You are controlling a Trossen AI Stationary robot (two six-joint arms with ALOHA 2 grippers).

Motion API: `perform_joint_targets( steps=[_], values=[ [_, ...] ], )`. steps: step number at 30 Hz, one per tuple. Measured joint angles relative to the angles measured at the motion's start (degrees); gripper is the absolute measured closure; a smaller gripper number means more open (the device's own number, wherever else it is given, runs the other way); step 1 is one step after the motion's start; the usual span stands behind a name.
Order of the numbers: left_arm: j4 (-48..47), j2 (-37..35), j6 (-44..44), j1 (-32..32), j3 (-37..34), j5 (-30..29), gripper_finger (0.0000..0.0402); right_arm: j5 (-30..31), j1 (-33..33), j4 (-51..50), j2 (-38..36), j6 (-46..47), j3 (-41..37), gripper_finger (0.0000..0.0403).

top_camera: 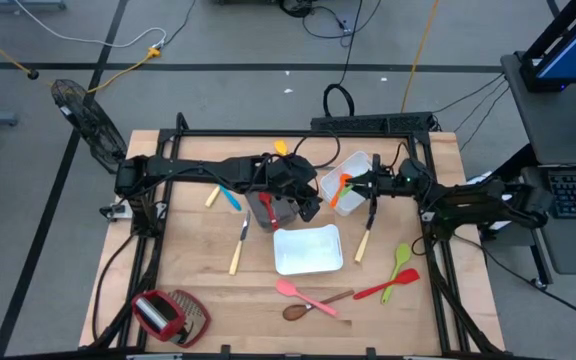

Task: Pick & Place Kitchen Items
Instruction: Put the green spatula into the top white bin

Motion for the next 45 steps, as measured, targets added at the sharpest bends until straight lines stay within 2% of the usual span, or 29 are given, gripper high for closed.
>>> perform_joint_targets(
  steps=[8,15,27,38,45],
  values=[
    [0.02,0.02,0.00,-0.51,0.00,0.00,0.0249,-0.04,0.00,-0.43,-0.02,-1.30,0.00,0.0285],
    [0.00,0.02,0.00,-1.17,0.00,-0.02,0.0249,-0.07,0.02,-0.45,0.00,-4.32,0.00,0.0271],
    [-0.08,0.02,0.00,-1.20,0.00,-0.02,0.0249,0.42,3.21,-1.36,-0.02,-11.54,0.02,0.0291],
    [-0.09,0.02,0.00,-1.20,0.00,-0.04,0.0249,3.30,3.54,-2.64,-0.13,-15.90,0.02,0.0348],
    [-0.04,0.02,0.00,-1.20,0.00,-0.04,0.0249,3.39,3.52,-2.64,-0.13,-14.26,0.02,0.0336]
  ],
)
